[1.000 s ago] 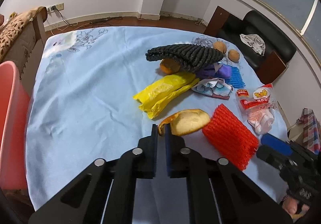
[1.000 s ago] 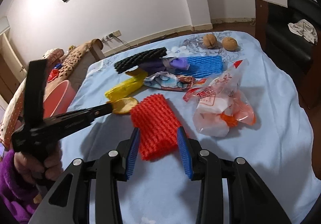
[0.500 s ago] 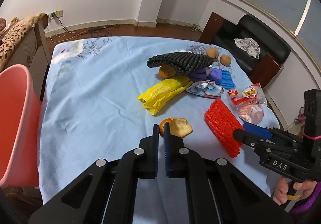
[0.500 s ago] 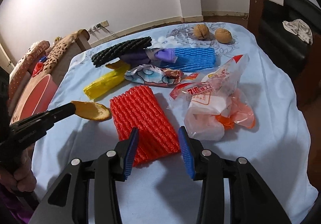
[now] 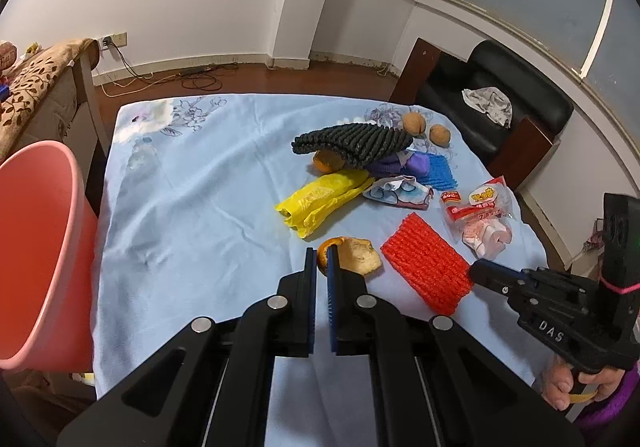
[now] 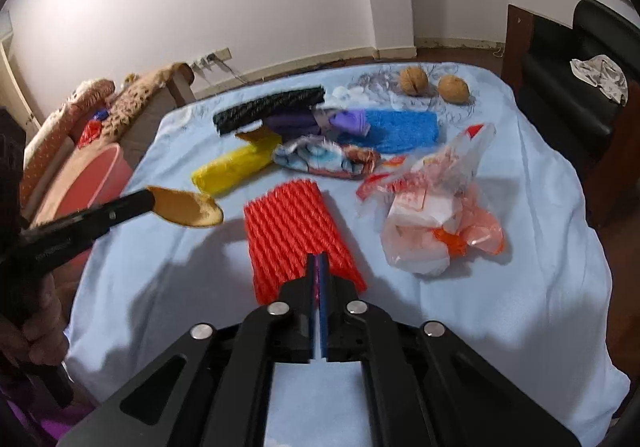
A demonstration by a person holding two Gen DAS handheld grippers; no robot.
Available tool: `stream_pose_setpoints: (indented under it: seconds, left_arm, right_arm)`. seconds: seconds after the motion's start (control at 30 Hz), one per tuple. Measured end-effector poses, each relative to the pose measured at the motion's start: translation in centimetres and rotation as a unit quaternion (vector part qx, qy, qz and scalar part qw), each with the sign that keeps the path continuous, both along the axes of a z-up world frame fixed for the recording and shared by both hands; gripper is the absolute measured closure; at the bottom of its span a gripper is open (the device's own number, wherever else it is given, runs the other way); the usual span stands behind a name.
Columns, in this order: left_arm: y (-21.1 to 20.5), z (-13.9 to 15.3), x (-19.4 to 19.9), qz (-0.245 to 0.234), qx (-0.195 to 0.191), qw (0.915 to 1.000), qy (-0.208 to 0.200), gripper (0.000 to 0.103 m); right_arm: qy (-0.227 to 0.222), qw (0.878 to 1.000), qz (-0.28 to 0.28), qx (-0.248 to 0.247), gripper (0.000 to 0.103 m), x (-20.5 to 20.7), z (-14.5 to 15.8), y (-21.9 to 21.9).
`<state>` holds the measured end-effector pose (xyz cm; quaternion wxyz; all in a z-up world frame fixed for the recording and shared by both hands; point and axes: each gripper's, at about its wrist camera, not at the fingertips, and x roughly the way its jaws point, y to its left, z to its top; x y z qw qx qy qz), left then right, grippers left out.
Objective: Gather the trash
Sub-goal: 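Grasp the bread slice with the left tool while the right tool grasps the red foam net, then carry the bread slice and red foam net over the pink bucket with both tools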
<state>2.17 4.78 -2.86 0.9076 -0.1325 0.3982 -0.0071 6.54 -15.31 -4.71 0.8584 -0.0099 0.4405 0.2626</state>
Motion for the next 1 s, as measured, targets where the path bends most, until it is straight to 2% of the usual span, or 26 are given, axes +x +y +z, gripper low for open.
stream_pose_setpoints:
  seconds: [0.03,0.07,0.17,0.2,0.27,0.3,0.37,0.43,0.53,0.7,1.0]
  left_arm:
    - [0.0,0.0,0.0,0.0,-0.001,1.0,0.0,0.099]
    - [0.0,0.0,-0.1,0.0,-0.001,1.0,-0.001,0.099]
    - [0.0,0.1,-0.3,-0.002,-0.001,1.0,-0.002,0.099]
    - [0.0,0.1,-0.3,-0.002,-0.001,1.0,-0.003,0.099]
    - [0.1,0.1,-0.4,-0.002,-0.001,1.0,-0.003,0.099]
    - [0.2,0.2,-0.4,-0.002,-0.001,1.0,-0.004,0.099]
    - [0.2,0.1,-0.5,-0.003,-0.002,1.0,-0.005,0.099]
    - [0.1,0.2,-0.5,-0.004,-0.003,1.0,-0.006,0.099]
    - [0.1,0.3,-0.5,-0.005,-0.005,0.9999,-0.009,0.099]
    - [0.5,0.9,-0.9,-0.001,-0.006,0.9998,-0.02,0.099]
    - [3.6,3.5,-2.5,0.056,-0.002,0.9968,-0.058,0.099]
  right_arm:
    - [0.006,1.0,0.0,0.0,0.064,0.3,0.0,0.1]
    - [0.008,1.0,-0.001,0.001,0.057,0.5,0.0,0.2]
    - [0.012,1.0,0.004,-0.012,0.057,0.9,-0.4,0.7]
    - [0.014,1.0,0.005,-0.019,0.058,1.0,-0.6,0.9]
    - [0.022,0.999,0.006,-0.032,0.07,1.3,-1.3,1.2]
    - [0.024,0.999,0.004,-0.037,0.072,1.4,-1.6,1.3]
    - [0.019,0.999,0.0,-0.042,0.087,1.2,-1.6,1.1]
    - [0.016,0.999,0.002,-0.045,0.092,1.1,-1.6,1.0]
    - [0.006,0.999,0.007,-0.049,0.095,0.6,-1.3,0.9]
    - [-0.018,0.999,0.011,-0.026,0.095,-0.3,0.7,0.8]
    - [-0.071,0.996,0.052,-0.002,0.095,-1.3,4.9,4.9]
